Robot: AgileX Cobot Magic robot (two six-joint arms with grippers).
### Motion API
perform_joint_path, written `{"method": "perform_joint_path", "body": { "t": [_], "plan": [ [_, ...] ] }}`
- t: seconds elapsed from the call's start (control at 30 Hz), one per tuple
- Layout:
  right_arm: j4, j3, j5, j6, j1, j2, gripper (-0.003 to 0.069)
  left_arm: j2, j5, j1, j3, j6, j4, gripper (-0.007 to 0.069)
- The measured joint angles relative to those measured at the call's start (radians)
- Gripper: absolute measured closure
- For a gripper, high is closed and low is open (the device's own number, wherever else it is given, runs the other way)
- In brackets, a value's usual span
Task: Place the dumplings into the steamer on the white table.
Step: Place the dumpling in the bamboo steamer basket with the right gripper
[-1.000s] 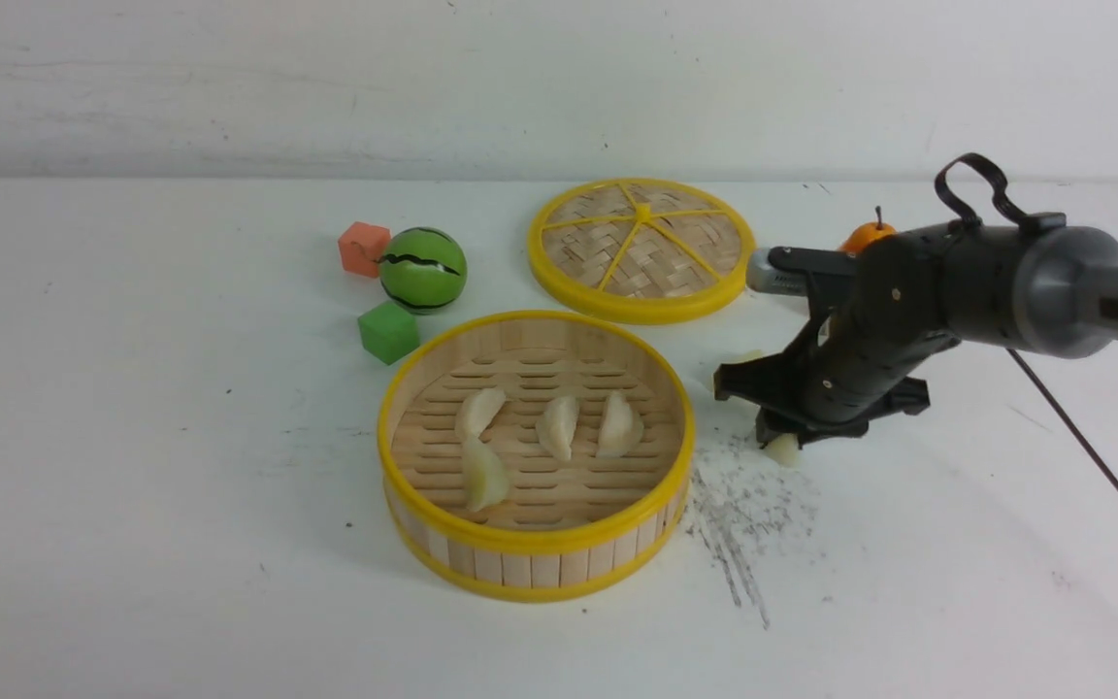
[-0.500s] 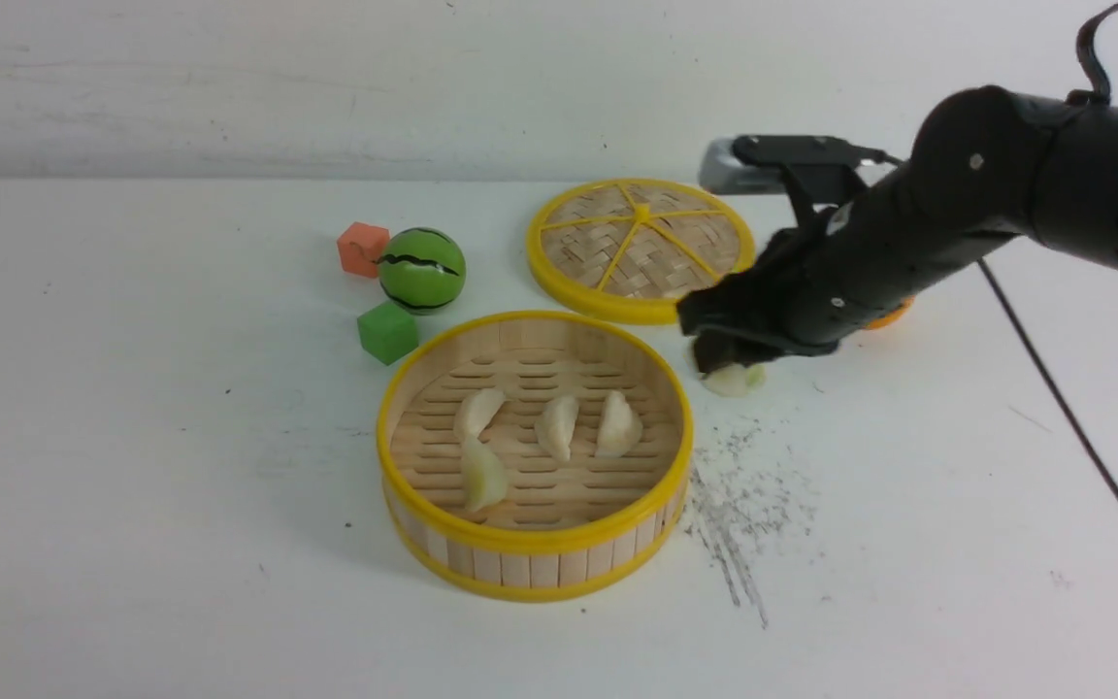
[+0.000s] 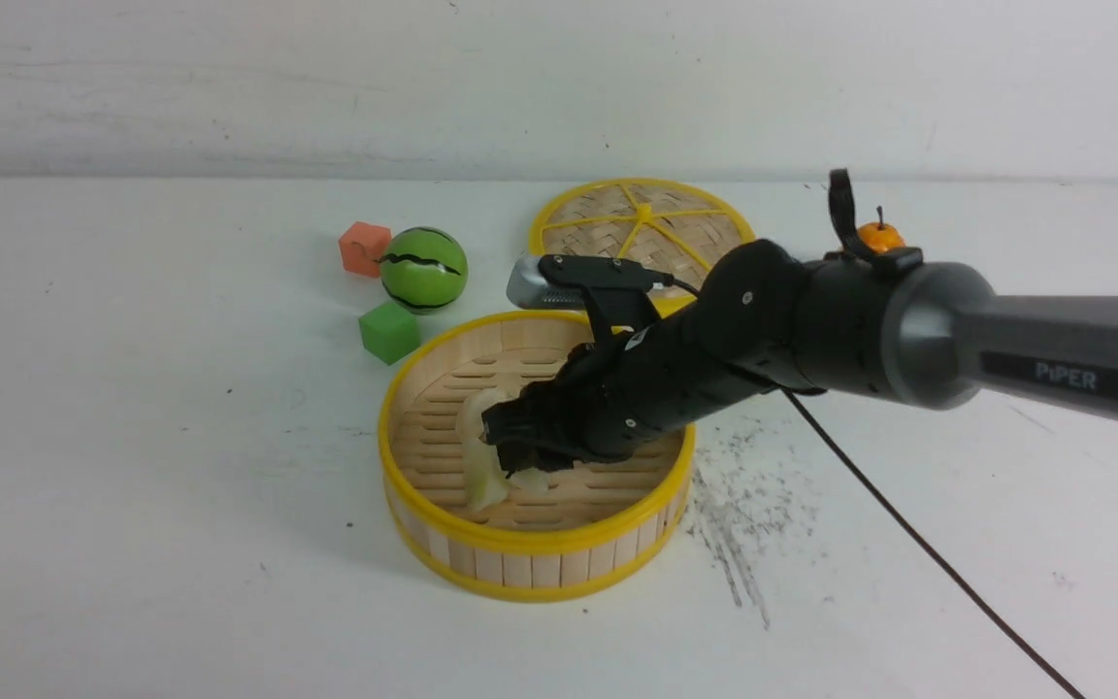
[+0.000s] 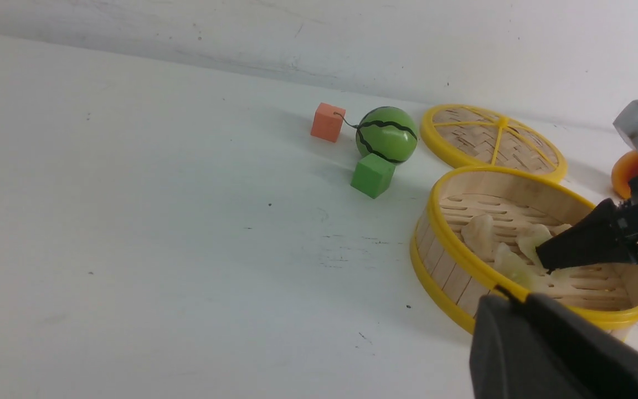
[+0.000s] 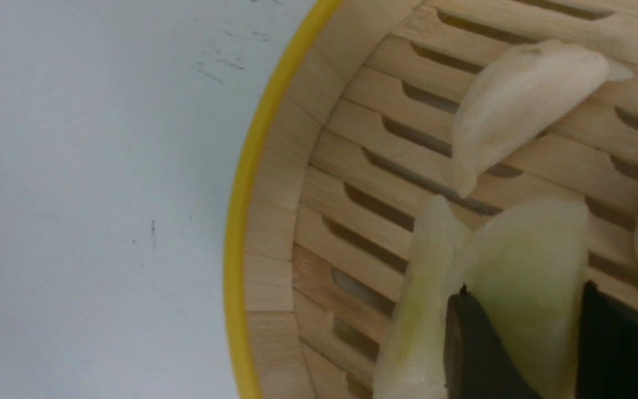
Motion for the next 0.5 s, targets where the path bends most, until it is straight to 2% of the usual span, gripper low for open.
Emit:
{"method": "perform_joint_path", "body": {
  "t": [0.17, 0.37, 0.5],
  "plan": [
    [-0.001, 0.000, -0.002, -0.001, 0.000, 0.011, 0.0402, 0.000, 0.001, 0.000, 0.000, 0.000, 0.000, 0.0589],
    [-0.001, 0.000, 0.018, -0.003, -0.002, 0.010, 0.0272, 0.000, 0.001, 0.000, 0.000, 0.000, 0.000, 0.0586],
    [-0.006, 0.001, 0.062, -0.003, -0.029, -0.045, 0.0226, 0.000, 0.002, 0.000, 0.000, 0.000, 0.000, 0.0586]
  ]
}}
